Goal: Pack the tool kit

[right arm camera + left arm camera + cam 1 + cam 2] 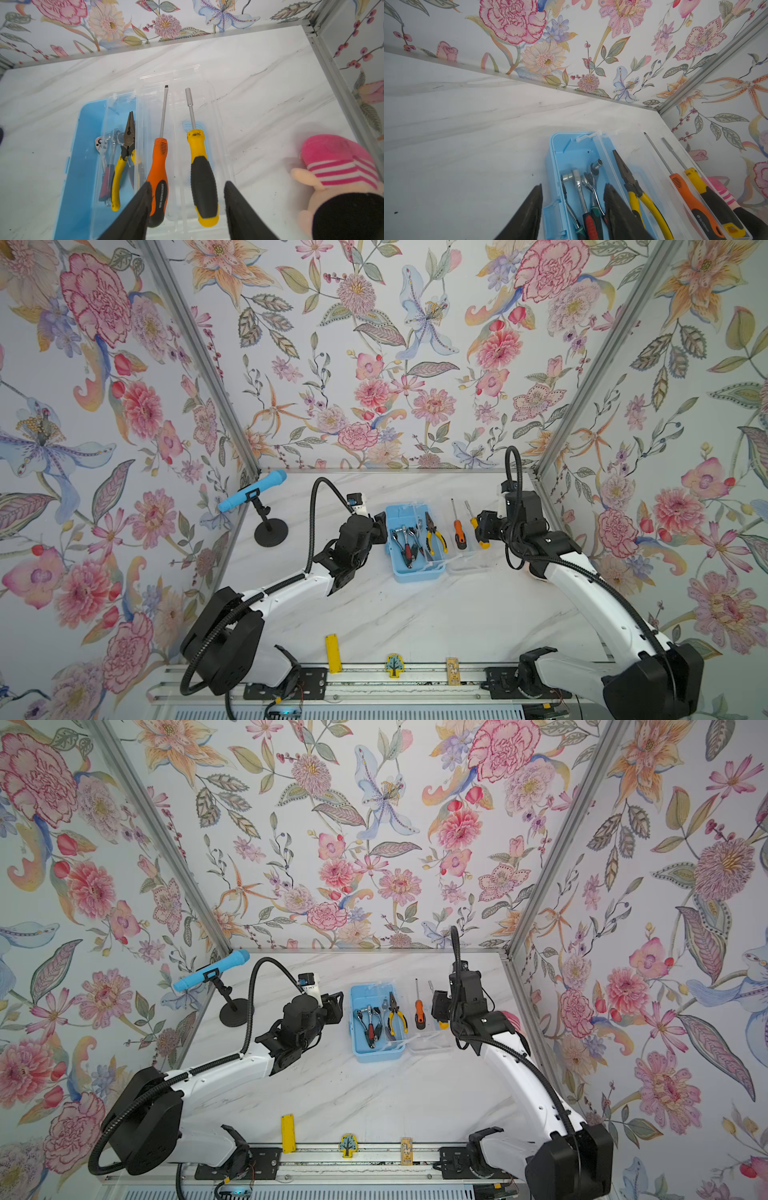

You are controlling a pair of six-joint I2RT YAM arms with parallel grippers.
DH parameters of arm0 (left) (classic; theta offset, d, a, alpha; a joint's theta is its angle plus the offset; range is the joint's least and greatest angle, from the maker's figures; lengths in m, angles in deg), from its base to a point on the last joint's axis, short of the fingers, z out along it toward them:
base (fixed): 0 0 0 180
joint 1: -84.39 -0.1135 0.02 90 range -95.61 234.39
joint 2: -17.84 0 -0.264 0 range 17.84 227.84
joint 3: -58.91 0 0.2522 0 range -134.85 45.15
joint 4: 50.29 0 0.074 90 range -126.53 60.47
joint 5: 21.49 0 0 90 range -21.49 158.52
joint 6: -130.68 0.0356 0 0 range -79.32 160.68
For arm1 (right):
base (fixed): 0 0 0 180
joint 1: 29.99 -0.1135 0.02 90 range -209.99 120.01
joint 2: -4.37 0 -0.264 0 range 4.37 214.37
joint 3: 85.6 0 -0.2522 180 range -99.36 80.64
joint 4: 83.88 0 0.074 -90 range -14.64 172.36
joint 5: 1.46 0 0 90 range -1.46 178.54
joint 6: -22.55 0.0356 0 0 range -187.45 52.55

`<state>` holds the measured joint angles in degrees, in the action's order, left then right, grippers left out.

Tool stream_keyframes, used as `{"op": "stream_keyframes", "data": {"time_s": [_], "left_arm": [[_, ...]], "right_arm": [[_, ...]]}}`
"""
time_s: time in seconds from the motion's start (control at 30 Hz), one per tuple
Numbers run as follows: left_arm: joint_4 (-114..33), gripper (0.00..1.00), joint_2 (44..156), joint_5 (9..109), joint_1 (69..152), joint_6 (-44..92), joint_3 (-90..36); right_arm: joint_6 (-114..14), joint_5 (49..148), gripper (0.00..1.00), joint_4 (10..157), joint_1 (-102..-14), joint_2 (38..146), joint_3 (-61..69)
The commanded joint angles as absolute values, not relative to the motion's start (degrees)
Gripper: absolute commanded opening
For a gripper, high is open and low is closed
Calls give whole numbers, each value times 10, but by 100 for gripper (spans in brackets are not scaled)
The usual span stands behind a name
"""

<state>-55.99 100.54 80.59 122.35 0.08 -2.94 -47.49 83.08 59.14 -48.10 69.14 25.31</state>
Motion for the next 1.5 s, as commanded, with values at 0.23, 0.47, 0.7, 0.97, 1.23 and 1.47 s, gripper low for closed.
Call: {"op": "stream_keyframes", "data": {"time_s": [0.23, 0.47, 0.7, 0.97, 1.23, 1.47], "left_arm": [[-527, 57, 1132, 706, 1178, 44, -124], [-525, 57, 1212, 675, 1166, 35, -170], [-531, 55, 1247, 665, 1162, 24, -181], [-545, 51, 1281, 641, 1152, 20, -189], [-561, 44, 1298, 626, 1151, 9, -188], [-563, 32, 1306, 622, 1151, 14, -189]], "right_arm": [[-324, 845, 53, 596, -458, 547, 414], [-312, 877, 52, 579, -413, 556, 444], [-313, 908, 44, 607, -367, 581, 481], [-327, 927, 37, 684, -342, 644, 503], [-334, 945, 32, 790, -342, 757, 488], [-334, 930, 19, 819, -341, 803, 485]]}}
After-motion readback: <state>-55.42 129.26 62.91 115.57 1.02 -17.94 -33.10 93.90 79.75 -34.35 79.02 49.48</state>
